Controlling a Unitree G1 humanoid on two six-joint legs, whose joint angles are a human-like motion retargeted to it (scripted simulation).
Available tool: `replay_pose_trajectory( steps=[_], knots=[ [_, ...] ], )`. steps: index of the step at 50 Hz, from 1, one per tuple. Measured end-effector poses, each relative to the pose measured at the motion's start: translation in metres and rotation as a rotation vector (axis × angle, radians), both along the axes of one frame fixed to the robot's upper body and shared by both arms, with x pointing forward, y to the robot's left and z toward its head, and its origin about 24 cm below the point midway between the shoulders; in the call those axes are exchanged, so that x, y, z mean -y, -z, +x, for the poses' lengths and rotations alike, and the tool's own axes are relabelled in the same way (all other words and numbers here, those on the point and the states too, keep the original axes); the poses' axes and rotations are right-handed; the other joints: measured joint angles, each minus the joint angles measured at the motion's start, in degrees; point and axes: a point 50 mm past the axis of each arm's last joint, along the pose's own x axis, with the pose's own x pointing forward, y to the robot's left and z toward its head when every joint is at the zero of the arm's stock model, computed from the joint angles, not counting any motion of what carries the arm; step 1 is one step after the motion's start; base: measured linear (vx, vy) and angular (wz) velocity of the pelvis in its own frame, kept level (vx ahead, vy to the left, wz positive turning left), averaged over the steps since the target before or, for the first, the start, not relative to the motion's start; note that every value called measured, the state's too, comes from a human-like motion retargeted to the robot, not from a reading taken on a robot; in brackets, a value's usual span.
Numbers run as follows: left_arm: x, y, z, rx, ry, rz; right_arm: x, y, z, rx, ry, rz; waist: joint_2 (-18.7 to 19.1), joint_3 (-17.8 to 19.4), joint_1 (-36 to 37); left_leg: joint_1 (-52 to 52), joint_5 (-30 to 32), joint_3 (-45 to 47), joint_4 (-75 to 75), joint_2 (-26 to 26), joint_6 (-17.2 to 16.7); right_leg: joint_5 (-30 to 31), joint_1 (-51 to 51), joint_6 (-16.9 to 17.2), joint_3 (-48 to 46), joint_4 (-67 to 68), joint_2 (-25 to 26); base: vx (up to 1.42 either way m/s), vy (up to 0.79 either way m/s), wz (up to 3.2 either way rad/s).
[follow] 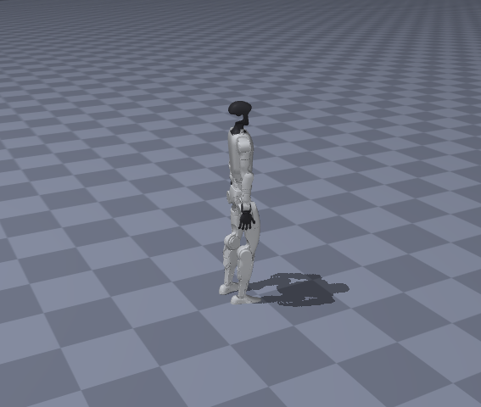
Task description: Upper body actions
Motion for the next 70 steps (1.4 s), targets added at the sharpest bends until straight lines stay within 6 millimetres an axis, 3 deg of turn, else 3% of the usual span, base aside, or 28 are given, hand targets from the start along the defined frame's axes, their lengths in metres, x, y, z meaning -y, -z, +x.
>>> replay_pose_trajectory(
  steps=[10, 17, 20, 23, 26, 30, 34, 35, 38, 43, 47, 52, 57, 62, 66, 70],
  knots=[
    [0.008, 0.000, -0.005, -0.024, 0.078, -0.033, 0.002, 0.001, 0.023, 0.075, -0.108, 0.012, 0.1, -0.7, -0.2, -2.8, 0.7, -5.6, 2.5, 0.0, 0.3, -2.9, 0.3, -0.8, -1.6, 2.5, -0.1, 0.02, 0.02, 0.47],
    [0.002, 0.000, -0.003, -0.033, 0.020, -0.005, 0.003, 0.000, 0.010, 0.036, -0.043, 0.017, -0.6, -1.3, -2.5, -7.1, 3.4, -18.4, 4.5, -0.2, -0.2, -4.0, 1.4, -1.9, -3.7, 5.4, 1.4, -0.01, -0.07, 1.61],
    [0.000, 0.000, -0.006, -0.038, 0.004, 0.005, 0.003, 0.000, 0.003, 0.017, -0.022, 0.014, -0.4, -1.8, -3.9, -9.1, 5.1, -24.8, 4.6, -0.4, -0.6, -3.5, 0.5, -2.9, 2.9, 6.1, 3.2, -0.02, -0.12, 1.91],
    [-0.003, -0.001, -0.009, -0.044, 0.016, 0.013, 0.004, -0.001, 0.000, 0.015, -0.010, 0.007, -0.4, -1.6, -5.1, -10.8, 7.2, -31.4, 4.5, -1.1, -1.3, -3.0, -0.2, -1.5, 12.5, 5.7, 4.4, -0.07, -0.15, 1.93],
    [-0.008, -0.001, -0.008, -0.045, 0.029, 0.026, 0.006, -0.001, 0.002, 0.023, -0.012, 0.004, -0.6, -0.3, -5.5, -12.1, 9.2, -37.0, 4.5, -2.0, -2.3, -4.1, 0.0, 0.1, 16.2, 5.4, 4.6, -0.16, -0.15, 1.72],
    [-0.013, -0.002, -0.002, -0.024, 0.020, 0.042, 0.008, -0.001, 0.009, 0.036, -0.036, 0.007, -1.9, 2.3, -3.7, -13.0, 12.0, -40.0, 3.9, -2.4, -3.8, -6.9, 1.5, -5.1, 5.2, 3.8, 3.6, -0.25, -0.15, 1.42],
    [-0.006, -0.001, 0.013, 0.029, 0.019, 0.034, 0.018, -0.002, 0.016, 0.059, -0.037, -0.008, -2.4, 5.6, 2.8, -14.3, 14.8, -40.7, 3.4, -2.9, -3.6, -6.3, 1.9, -5.5, 0.3, 3.9, 3.1, -0.29, -0.08, 1.24],
    [-0.002, 0.000, 0.016, 0.039, 0.010, 0.035, 0.022, -0.003, 0.017, 0.064, -0.040, -0.017, -2.6, 6.1, 4.3, -14.8, 15.3, -40.1, 3.2, -2.9, -2.5, -6.2, 2.1, -5.6, -1.4, 3.7, 2.6, -0.26, 0.01, 1.53],
    [0.005, 0.000, 0.014, 0.057, -0.054, 0.029, 0.031, -0.005, 0.017, 0.058, -0.071, -0.045, -3.8, 6.2, 4.0, -16.5, 11.8, -24.8, 2.4, 0.1, 2.6, -6.7, 2.3, -6.2, -6.8, 3.3, 1.0, -0.19, 0.01, 2.06],
    [0.007, 0.000, 0.001, 0.052, -0.093, 0.050, 0.038, -0.007, 0.008, 0.045, -0.037, -0.088, -4.0, 4.1, -0.6, -16.9, 6.8, 7.0, 1.9, 6.0, 1.1, -7.6, 3.1, -5.5, -20.9, 1.4, -2.1, -0.08, 0.04, 2.91],
    [0.003, 0.000, 0.002, 0.050, -0.092, 0.093, 0.038, -0.007, -0.003, 0.024, 0.029, -0.058, -4.9, 3.9, -0.1, -13.6, 5.7, 21.4, 2.2, 7.3, 1.1, -8.1, 4.8, -4.8, -32.4, 0.2, -4.5, -0.08, 0.10, 2.60],
    [0.000, -0.001, 0.002, 0.041, -0.103, 0.085, 0.036, -0.008, -0.018, -0.028, 0.024, -0.062, -5.9, 2.7, 3.0, -9.8, 5.0, 23.7, 3.9, 7.2, 1.9, -8.5, 7.2, -3.5, -45.6, -1.8, -5.8, 0.05, 0.17, 2.28],
    [-0.002, -0.001, -0.001, 0.041, -0.120, 0.086, 0.031, -0.006, -0.015, -0.021, -0.019, -0.045, -6.2, 0.9, 4.5, -4.7, 3.5, 30.0, 3.9, 7.3, 2.6, -8.4, 9.0, -1.8, -58.0, -3.4, -6.4, 0.09, 0.26, 2.13],
    [-0.001, -0.001, -0.011, 0.006, -0.140, 0.085, 0.029, -0.004, 0.011, 0.061, -0.050, -0.025, -6.4, -1.2, 5.4, -1.0, 2.1, 35.7, 4.0, 6.4, 3.7, -7.6, 10.1, 0.3, -69.6, -5.5, -6.3, 0.07, 0.25, 2.00],
    [0.001, -0.001, -0.020, -0.036, -0.158, 0.080, 0.028, -0.004, 0.037, 0.149, -0.072, -0.017, -5.9, -0.7, 7.8, 0.9, 3.1, 32.8, 3.9, 4.6, 4.5, -7.3, 10.9, 1.0, -73.3, -5.6, -6.2, 0.08, 0.32, 1.20],
    [0.005, -0.002, -0.032, -0.079, -0.182, 0.078, 0.028, -0.007, 0.062, 0.228, -0.102, -0.009, -4.1, 0.1, 11.7, 2.3, 1.7, 30.7, 0.8, 2.7, 2.1, -7.4, 11.9, 1.3, -75.6, -4.7, -4.8, 0.06, 0.29, 0.59]
  ],
)
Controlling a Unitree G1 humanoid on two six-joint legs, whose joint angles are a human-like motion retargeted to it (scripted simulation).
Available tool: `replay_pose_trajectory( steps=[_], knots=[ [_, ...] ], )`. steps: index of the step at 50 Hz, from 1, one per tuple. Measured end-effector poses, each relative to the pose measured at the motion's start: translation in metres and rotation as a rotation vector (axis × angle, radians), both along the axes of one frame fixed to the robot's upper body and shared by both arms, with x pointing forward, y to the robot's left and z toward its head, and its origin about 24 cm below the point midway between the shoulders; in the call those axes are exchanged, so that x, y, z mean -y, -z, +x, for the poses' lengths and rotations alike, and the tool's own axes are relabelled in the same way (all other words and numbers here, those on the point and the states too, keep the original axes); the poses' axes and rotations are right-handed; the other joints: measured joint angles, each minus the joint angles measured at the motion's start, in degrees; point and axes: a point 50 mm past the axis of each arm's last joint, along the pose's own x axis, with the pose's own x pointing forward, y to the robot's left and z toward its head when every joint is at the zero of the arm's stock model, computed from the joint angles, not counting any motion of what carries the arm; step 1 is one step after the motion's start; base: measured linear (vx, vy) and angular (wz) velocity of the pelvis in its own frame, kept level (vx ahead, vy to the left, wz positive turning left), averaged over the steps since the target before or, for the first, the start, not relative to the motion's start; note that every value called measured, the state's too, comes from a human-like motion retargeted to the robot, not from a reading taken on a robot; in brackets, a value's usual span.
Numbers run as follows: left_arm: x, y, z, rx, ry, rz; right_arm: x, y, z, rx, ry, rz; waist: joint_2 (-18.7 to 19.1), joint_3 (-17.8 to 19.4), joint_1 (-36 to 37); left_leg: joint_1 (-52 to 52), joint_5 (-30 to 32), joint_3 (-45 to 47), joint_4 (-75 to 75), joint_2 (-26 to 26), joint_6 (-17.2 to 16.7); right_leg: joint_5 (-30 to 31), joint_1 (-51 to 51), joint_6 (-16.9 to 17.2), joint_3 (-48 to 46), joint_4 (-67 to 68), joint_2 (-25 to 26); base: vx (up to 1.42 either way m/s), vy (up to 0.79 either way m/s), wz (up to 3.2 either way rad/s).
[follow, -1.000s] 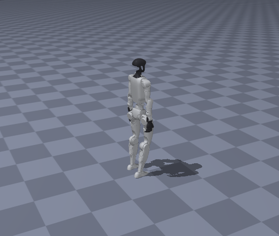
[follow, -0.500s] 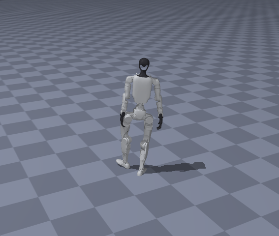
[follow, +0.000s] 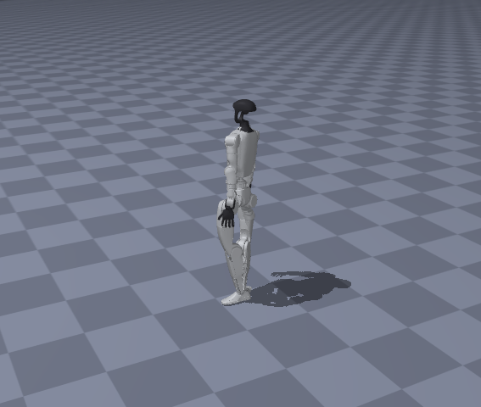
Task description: Upper body actions
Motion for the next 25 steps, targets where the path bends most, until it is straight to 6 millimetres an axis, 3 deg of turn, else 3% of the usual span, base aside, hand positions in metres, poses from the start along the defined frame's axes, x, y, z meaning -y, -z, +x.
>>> replay_pose_trajectory(
  steps=[5, 9, 15, 18, 22, 25],
  knots=[
    [0.010, -0.001, -0.019, -0.057, -0.095, -0.015, -0.009, -0.001, 0.022, 0.046, -0.046, 0.015, 1.4, 0.4, 2.3, -1.5, 0.4, -8.0, -0.5, -0.9, -0.2, 0.7, 1.1, 0.2, -0.4, 0.9, 0.2, 0.13, 0.29, 0.26],
    [0.013, -0.002, -0.025, -0.079, -0.173, -0.013, -0.021, 0.000, 0.025, 0.060, -0.034, 0.056, 1.8, 0.4, 3.3, -1.6, -0.4, -10.7, -1.1, -2.0, 1.2, 1.8, 2.1, 0.5, -1.8, 0.8, 0.1, 0.12, 0.27, 0.35],
    [0.010, -0.001, -0.016, -0.047, -0.183, -0.012, -0.024, 0.002, 0.012, 0.034, -0.043, 0.060, 1.7, 0.0, 4.5, -3.2, -1.2, -17.7, -0.3, -2.8, 2.3, 4.4, 3.6, 0.7, -4.0, 2.0, -0.8, 0.16, 0.23, 0.58],
    [0.007, 0.000, -0.006, -0.018, -0.146, -0.019, -0.020, 0.003, 0.000, -0.004, -0.029, 0.046, 3.2, 0.3, 2.5, -3.7, -1.1, -20.6, 0.8, -1.0, 2.8, 8.1, 4.6, -1.8, -2.5, 5.4, -1.8, 0.19, 0.24, 1.26],
    [0.005, 0.002, 0.009, 0.019, -0.093, -0.039, -0.013, 0.004, -0.022, -0.071, 0.044, 0.022, 5.5, 1.2, 0.2, -3.5, -0.6, -24.9, 2.0, 1.7, 3.4, 10.6, 5.2, -6.7, 5.9, 12.2, -3.6, 0.19, 0.17, 1.41],
    [0.003, 0.002, 0.021, 0.050, -0.057, -0.045, -0.009, 0.004, -0.037, -0.109, 0.122, 0.007, 4.6, 1.9, -0.7, -3.3, 0.3, -27.1, 1.7, 0.9, 4.2, 8.9, 0.4, -5.4, 23.6, 19.2, -6.4, 0.16, 0.06, 1.34]
  ],
)
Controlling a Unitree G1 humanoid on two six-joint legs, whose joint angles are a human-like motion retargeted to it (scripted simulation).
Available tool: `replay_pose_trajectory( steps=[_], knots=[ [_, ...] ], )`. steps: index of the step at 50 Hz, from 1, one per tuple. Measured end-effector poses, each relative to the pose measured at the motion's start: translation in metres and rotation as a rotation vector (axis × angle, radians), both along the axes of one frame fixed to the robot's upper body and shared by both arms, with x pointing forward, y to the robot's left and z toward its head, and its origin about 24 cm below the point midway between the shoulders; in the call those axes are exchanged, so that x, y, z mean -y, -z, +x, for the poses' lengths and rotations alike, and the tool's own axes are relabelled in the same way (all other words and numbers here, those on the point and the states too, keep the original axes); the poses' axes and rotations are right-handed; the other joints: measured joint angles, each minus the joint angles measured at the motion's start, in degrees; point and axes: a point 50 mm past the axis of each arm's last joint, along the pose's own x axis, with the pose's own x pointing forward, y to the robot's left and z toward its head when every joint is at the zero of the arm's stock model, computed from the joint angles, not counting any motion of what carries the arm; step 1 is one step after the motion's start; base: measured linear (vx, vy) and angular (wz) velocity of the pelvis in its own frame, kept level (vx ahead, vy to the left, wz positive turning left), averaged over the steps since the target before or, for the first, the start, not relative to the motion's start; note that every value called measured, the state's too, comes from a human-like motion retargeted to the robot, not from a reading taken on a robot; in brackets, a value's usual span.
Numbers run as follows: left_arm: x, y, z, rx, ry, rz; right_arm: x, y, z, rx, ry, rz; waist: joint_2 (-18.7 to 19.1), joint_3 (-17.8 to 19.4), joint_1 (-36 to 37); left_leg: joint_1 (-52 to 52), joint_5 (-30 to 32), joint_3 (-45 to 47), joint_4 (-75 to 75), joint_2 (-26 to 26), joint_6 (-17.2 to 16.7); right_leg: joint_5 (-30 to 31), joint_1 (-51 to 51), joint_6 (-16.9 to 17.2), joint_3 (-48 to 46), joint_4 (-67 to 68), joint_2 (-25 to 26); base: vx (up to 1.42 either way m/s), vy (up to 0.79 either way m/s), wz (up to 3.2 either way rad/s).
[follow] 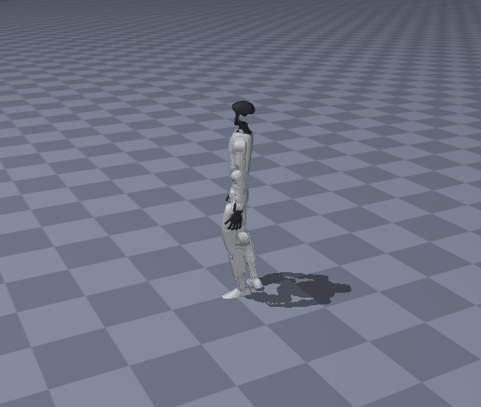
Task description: Upper body actions
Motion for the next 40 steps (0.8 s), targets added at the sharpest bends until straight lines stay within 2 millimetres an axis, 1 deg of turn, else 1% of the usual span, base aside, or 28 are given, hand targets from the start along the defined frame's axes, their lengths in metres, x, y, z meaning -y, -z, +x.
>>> replay_pose_trajectory(
  steps=[2, 4, 10, 14, 18, 20, 22, 23, 25, 27, 30, 33, 36, 37, 38, 40],
  knots=[
    [-0.002, 0.000, 0.005, 0.015, 0.022, -0.002, 0.000, 0.000, -0.007, -0.020, 0.032, -0.010, -1.3, 0.0, -0.7, -0.4, 0.6, -1.2, -0.2, -1.0, 0.5, -0.6, -3.5, 1.0, 10.6, 2.0, 0.3, 0.16, 0.00, 1.27],
    [-0.003, 0.000, 0.006, 0.018, 0.045, -0.004, 0.001, 0.000, -0.015, -0.041, 0.044, -0.017, -2.0, 0.1, -1.8, -0.7, 1.2, -2.7, -0.1, -1.4, 0.9, -0.6, -5.6, 1.3, 17.2, 2.1, 1.1, 0.16, -0.04, 1.34],
    [-0.004, -0.001, -0.001, -0.024, 0.090, -0.005, 0.001, -0.001, -0.027, -0.086, 0.018, -0.031, -3.9, 1.0, -3.1, -0.9, 2.6, -7.9, -0.1, -2.9, 1.3, -1.2, -9.5, 0.1, 26.5, -2.9, 2.2, 0.10, -0.08, 1.08],
    [-0.003, -0.001, -0.011, -0.059, 0.086, -0.011, -0.001, 0.000, -0.025, -0.084, -0.024, -0.033, -5.6, 1.4, -3.5, -0.8, 3.2, -11.3, -0.5, -4.7, 1.3, -2.0, -13.1, 1.2, 36.1, -7.5, 3.8, 0.07, -0.15, 0.86],
    [-0.004, -0.003, -0.025, -0.098, 0.076, -0.014, -0.008, 0.002, -0.014, -0.051, -0.066, -0.015, -7.2, 2.1, -4.5, -0.5, 3.6, -14.3, -0.6, -6.2, 0.9, -1.2, -16.3, 4.1, 49.1, -11.8, 6.4, 0.03, -0.21, 0.78],
    [-0.004, -0.003, -0.032, -0.118, 0.074, -0.009, -0.011, 0.002, -0.010, -0.033, -0.083, -0.003, -8.2, 2.6, -5.4, -0.3, 3.5, -16.2, -0.1, -7.3, 0.6, 4.9, -16.3, 7.1, 52.9, -14.6, 6.6, 0.02, -0.24, 0.90],
    [-0.006, -0.004, -0.037, -0.132, 0.061, -0.002, -0.016, 0.003, -0.007, -0.023, -0.106, 0.019, -8.4, 2.4, -6.0, -0.8, 3.5, -18.2, 0.6, -7.0, -0.2, 5.1, -15.2, 5.2, 50.3, -15.3, 6.6, 0.02, -0.23, 0.95],
    [-0.007, -0.004, -0.039, -0.137, 0.049, -0.001, -0.018, 0.003, -0.006, -0.025, -0.120, 0.032, -8.6, 2.1, -6.3, -1.0, 3.5, -19.3, 0.9, -7.0, -0.4, 4.5, -14.6, 4.6, 45.7, -15.5, 5.9, 0.02, -0.22, 0.97],
    [-0.003, -0.004, -0.039, -0.136, 0.016, -0.007, -0.021, 0.004, -0.009, -0.040, -0.140, 0.053, -8.1, 1.7, -5.6, -1.3, 3.7, -21.1, 1.0, -6.6, -0.7, 3.5, -13.7, 3.8, 44.8, -15.6, 7.0, 0.00, -0.27, 0.89],
    [0.007, -0.002, -0.034, -0.113, -0.060, -0.002, -0.020, 0.004, -0.010, -0.045, -0.159, 0.053, -7.2, 1.5, -4.4, -1.7, 3.9, -22.9, 1.2, -5.9, -1.3, 2.9, -13.5, 3.6, 45.5, -15.5, 7.8, 0.00, -0.24, 0.89],
    [0.014, 0.000, -0.024, -0.048, -0.214, 0.009, -0.019, 0.004, -0.009, -0.038, -0.217, 0.046, -7.1, 2.0, -5.1, -1.9, 4.2, -26.4, 2.0, -5.7, -1.1, 2.9, -11.9, 3.5, 41.6, -16.6, 7.2, -0.01, -0.19, 1.10],
    [0.019, 0.000, -0.020, -0.041, -0.260, -0.024, -0.016, 0.003, -0.009, -0.053, -0.260, 0.035, -7.2, 0.8, -5.3, -4.2, 4.0, -27.4, 3.9, -5.8, 0.2, 2.5, -11.5, 3.8, 38.3, -17.6, 6.0, -0.04, -0.12, 1.06],
    [0.018, 0.000, -0.020, -0.061, -0.231, -0.019, -0.014, 0.003, -0.011, -0.064, -0.250, 0.026, -7.9, -0.1, -5.5, -5.5, 3.0, -19.0, 5.8, -4.6, 0.3, 2.0, -11.3, 3.7, 35.1, -18.0, 4.7, -0.05, -0.11, 1.01],
    [0.017, 0.000, -0.020, -0.063, -0.213, -0.014, -0.013, 0.003, -0.011, -0.064, -0.243, 0.023, -7.9, 0.0, -5.3, -5.0, 2.5, -14.5, 5.6, -4.2, 0.5, 1.8, -11.3, 3.5, 34.5, -17.9, 4.6, -0.06, -0.05, 0.58],
    [0.016, 0.000, -0.018, -0.061, -0.186, -0.009, -0.011, 0.003, -0.009, -0.061, -0.233, 0.019, -7.7, 0.2, -4.8, -3.8, 1.6, -8.1, 4.8, -3.7, 0.7, 1.3, -11.2, 3.3, 33.7, -17.5, 4.6, -0.07, -0.02, 0.55],
    [0.014, 0.000, -0.015, -0.052, -0.136, -0.004, -0.009, 0.002, -0.005, -0.051, -0.215, 0.012, -7.0, 0.6, -4.4, -1.5, 0.0, 1.1, 2.5, -3.2, 0.2, 0.5, -10.9, 2.9, 32.5, -17.1, 5.2, -0.03, -0.02, 0.50]
  ],
)
